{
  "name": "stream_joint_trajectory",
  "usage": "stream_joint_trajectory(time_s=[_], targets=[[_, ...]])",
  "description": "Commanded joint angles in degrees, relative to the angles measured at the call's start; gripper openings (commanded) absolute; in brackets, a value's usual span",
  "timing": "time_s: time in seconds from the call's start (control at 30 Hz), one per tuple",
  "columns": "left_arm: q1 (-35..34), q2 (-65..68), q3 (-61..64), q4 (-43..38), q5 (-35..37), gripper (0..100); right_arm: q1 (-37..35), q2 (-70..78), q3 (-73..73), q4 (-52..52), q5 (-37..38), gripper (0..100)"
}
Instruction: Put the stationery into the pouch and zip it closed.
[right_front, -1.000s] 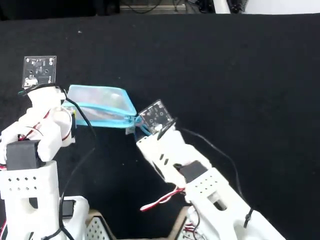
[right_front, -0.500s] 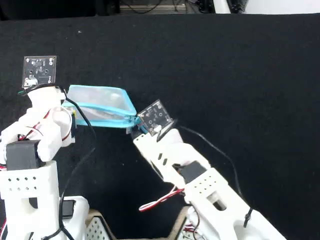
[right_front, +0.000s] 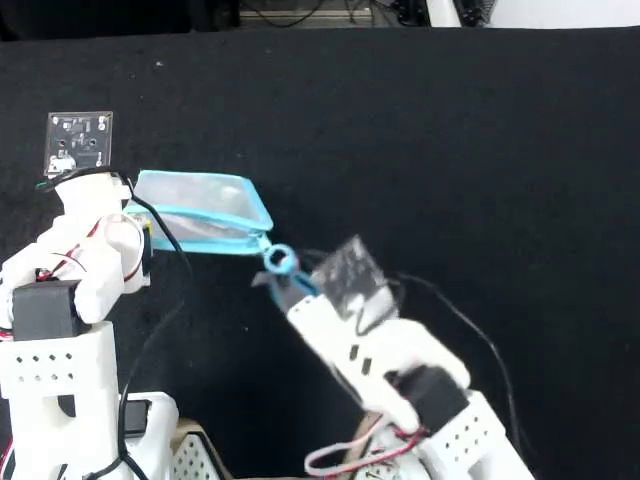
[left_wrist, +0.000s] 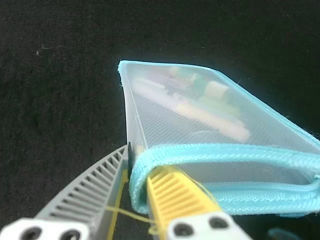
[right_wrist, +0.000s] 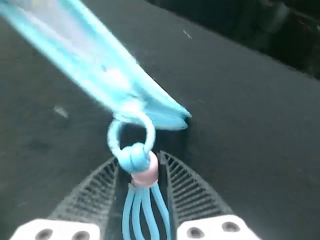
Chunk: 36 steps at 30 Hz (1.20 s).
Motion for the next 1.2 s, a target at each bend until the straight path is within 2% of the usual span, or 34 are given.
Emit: stream_joint_trajectory(time_s=[0.0, 0.13, 0.33, 0.53, 0.8, 1.07, 1.17], targets=[[-0.48, -0.53, -1.01, -0.09, 0.7, 3, -5.98, -1.45, 2.15, -3.25, 0.53, 1.1], [-0.48, -0.53, -0.75, 0.0, 0.53, 3, -7.12, 1.01, 3.91, -7.21, 0.62, 1.9], [-0.48, -0.53, 0.13, 0.18, 0.53, 3, -7.03, 4.09, 2.95, -7.82, 0.0, 17.2], [-0.57, -0.53, 2.15, -0.18, 0.26, 3, -7.03, 4.7, 2.95, -11.69, -5.63, 15.9], [-0.57, -0.53, 2.15, -0.18, 0.26, 3, -6.95, 4.53, 2.86, -11.78, -5.1, 15.9], [-0.66, -0.53, 2.15, -0.18, 0.26, 3, -3.43, 4.18, 2.51, -10.37, -5.1, 15.8], [-0.75, -0.53, 2.15, -0.18, 0.26, 3, -3.34, 4.18, 0.75, -7.65, -5.01, 11.9]])
